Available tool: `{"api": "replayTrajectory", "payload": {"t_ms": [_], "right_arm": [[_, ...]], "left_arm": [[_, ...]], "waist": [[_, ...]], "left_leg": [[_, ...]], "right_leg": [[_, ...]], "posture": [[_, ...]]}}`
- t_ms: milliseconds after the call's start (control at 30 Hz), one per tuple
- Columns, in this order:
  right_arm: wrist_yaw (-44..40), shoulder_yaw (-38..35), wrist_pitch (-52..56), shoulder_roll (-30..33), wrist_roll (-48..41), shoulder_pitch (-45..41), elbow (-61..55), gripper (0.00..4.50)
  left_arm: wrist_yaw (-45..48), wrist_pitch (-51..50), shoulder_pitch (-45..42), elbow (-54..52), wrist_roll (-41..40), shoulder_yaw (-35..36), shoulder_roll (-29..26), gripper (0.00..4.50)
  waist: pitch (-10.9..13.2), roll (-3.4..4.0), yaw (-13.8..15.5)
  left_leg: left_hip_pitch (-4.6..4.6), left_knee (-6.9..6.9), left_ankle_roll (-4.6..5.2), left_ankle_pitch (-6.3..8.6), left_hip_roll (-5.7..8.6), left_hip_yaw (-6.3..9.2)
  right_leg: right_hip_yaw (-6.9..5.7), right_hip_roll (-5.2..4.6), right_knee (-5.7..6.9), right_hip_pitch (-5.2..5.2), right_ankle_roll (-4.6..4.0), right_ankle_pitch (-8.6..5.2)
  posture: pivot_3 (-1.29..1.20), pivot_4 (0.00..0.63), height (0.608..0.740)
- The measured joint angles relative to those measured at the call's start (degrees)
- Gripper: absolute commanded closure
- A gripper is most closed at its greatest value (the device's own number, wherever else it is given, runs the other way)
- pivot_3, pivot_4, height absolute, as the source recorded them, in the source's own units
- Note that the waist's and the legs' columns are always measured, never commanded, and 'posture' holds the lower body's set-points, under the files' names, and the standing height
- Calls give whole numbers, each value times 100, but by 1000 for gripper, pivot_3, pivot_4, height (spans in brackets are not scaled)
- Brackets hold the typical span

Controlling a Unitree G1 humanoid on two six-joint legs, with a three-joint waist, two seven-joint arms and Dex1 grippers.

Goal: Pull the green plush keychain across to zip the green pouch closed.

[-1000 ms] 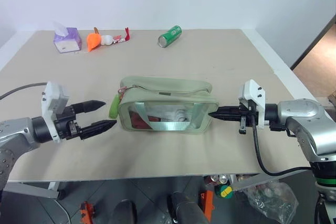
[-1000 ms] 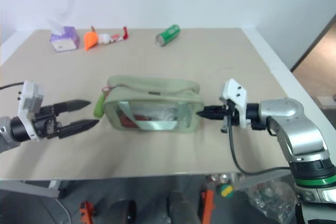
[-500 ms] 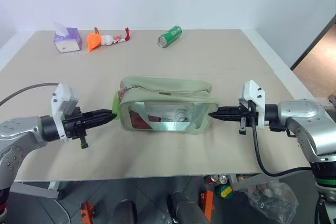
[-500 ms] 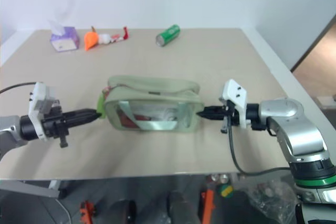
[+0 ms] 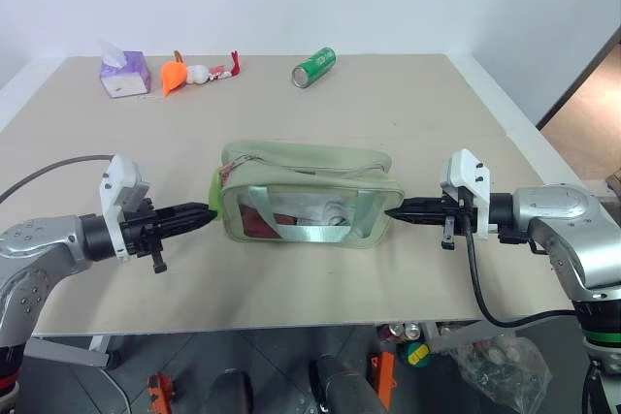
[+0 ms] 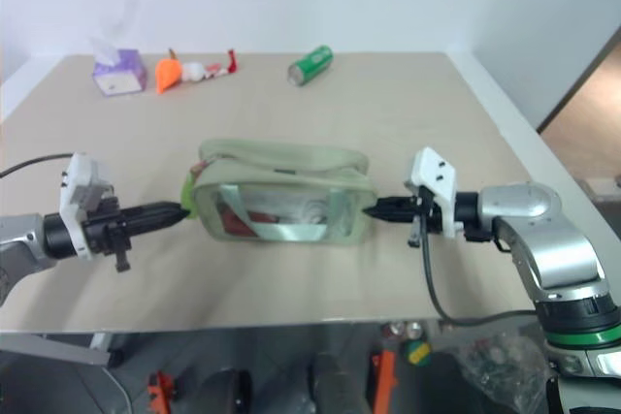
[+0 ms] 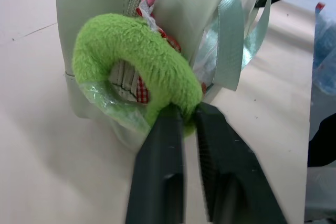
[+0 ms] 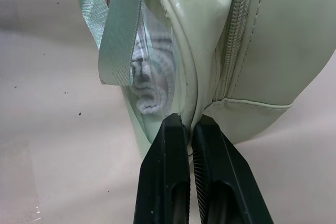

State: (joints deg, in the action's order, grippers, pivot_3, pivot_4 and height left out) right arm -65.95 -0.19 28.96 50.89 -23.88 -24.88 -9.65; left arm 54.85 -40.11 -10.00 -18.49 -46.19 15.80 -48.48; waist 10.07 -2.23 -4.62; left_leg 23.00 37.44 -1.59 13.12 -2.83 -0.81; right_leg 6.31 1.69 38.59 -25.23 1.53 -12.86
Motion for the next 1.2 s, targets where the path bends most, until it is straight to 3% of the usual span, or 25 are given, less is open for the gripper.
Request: {"api": "replayTrajectory", "payload": {"t_ms": [167,467,500,767,1100,1200], "right_arm": [[-2,2,-7,0,3,-1,0,4500],[-2,9,-13,-19,51,-20,0,4500],[-2,9,-13,-23,55,-22,0,4500],[-2,9,-14,-36,61,-24,0,4500],[-1,9,-14,-52,68,-28,2,4500],[-2,13,-14,-57,88,-38,4,4500]], "left_arm": [[-109,-99,-90,40,-28,-1,1,1296],[-6,21,-48,35,146,-5,-1,1296],[30,21,-48,34,134,-5,0,1847],[142,20,-48,28,-46,73,3,4429],[124,114,-71,85,11,154,13,4429],[-69,107,-572,368,-149,382,45,4429]], "waist": [[0,0,-1],[0,0,-1],[0,0,-1],[0,0,-2],[0,0,-2],[4,-7,1]], "left_leg": [[0,0,0,0,0,0],[0,-1,0,0,0,0],[0,-1,0,0,0,0],[-1,-1,0,0,-2,0],[-1,-1,0,0,-2,0],[-1,1,1,-1,-2,4]], "right_leg": [[0,1,0,-1,10,6],[0,1,0,-1,3,2],[0,1,0,-1,3,2],[0,3,0,-1,5,3],[0,4,0,-1,2,1],[-3,6,2,0,1,3]], "posture": [[0,150,740],[0,150,740],[0,150,740],[0,150,740],[0,150,740],[0,150,740]]}}
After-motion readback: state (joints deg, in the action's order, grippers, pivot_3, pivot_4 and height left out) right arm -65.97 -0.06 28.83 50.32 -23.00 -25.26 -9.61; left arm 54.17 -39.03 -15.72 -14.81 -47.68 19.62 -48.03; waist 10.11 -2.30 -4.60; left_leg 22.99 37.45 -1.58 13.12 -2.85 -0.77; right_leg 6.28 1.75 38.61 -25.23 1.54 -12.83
